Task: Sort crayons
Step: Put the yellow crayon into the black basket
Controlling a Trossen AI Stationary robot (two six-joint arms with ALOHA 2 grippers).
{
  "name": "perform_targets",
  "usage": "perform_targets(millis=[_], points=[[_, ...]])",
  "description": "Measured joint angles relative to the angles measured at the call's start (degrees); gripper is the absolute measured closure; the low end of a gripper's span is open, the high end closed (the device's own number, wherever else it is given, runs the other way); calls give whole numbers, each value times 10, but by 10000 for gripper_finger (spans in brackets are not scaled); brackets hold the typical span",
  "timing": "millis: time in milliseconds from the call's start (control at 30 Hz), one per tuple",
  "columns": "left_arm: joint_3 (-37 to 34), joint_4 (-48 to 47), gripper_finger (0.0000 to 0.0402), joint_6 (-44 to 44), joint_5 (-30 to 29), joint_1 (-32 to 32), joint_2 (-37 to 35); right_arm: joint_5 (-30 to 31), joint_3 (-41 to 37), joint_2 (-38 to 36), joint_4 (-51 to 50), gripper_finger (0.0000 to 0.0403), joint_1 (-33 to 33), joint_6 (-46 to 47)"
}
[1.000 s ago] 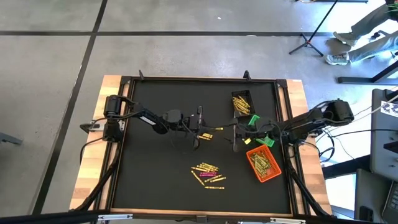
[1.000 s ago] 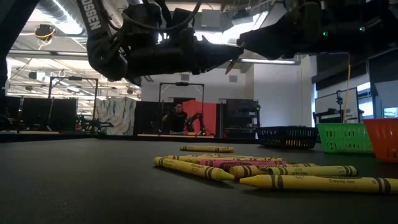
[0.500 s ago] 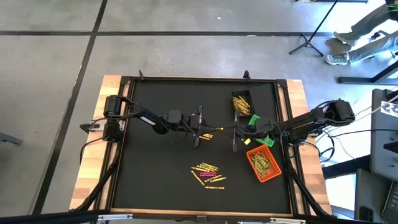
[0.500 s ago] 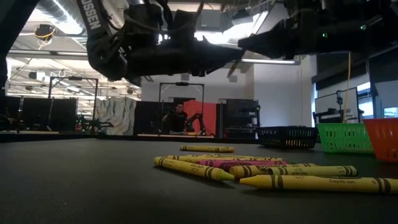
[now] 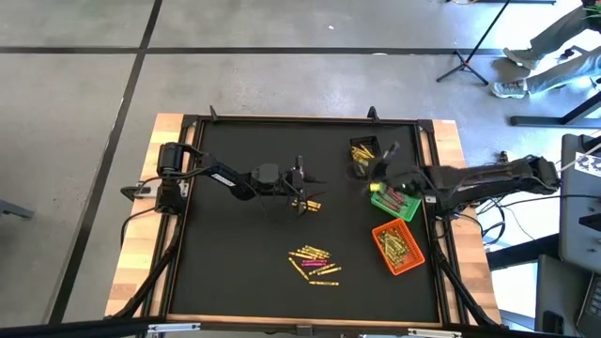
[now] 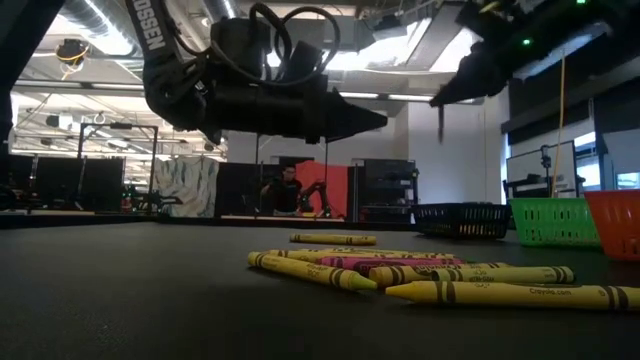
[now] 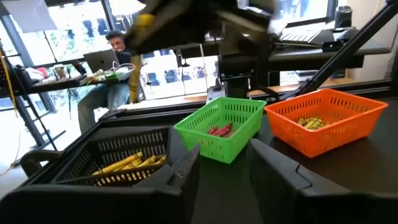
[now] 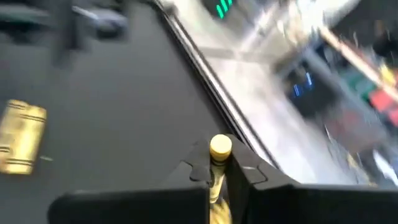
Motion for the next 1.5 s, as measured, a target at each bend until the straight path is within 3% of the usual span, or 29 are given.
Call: perform_targets(millis=[100,233,467,667,933,1100,1233,1367,1500], points=[[0,0,284,0,1,-3,0,-16,43,1,-114,385,-52,45],[0,2,284,0,0,-4,0,-95,55,12,-167,377,-138,71],[5,-2,284,0,0,-6,0,-224,43,52,-171,388,-257,74],[6,-1,284,1,1,-12,0,-258,32,106,-171,334,-297,88],[6,-24,284,3,1,-11,0,-278,33,132,-173,211,-296,101],[15,-101,284,15,1,-7,0,-319,33,94,-163,179,-239,101],[65,-264,284,4,13,-1,0,-349,19,70,-105,176,-162,83],[138,-494,284,6,23,-1,0,-352,-33,69,19,176,-87,68],[196,-642,284,16,13,-1,0,-352,-93,74,151,176,-26,68]])
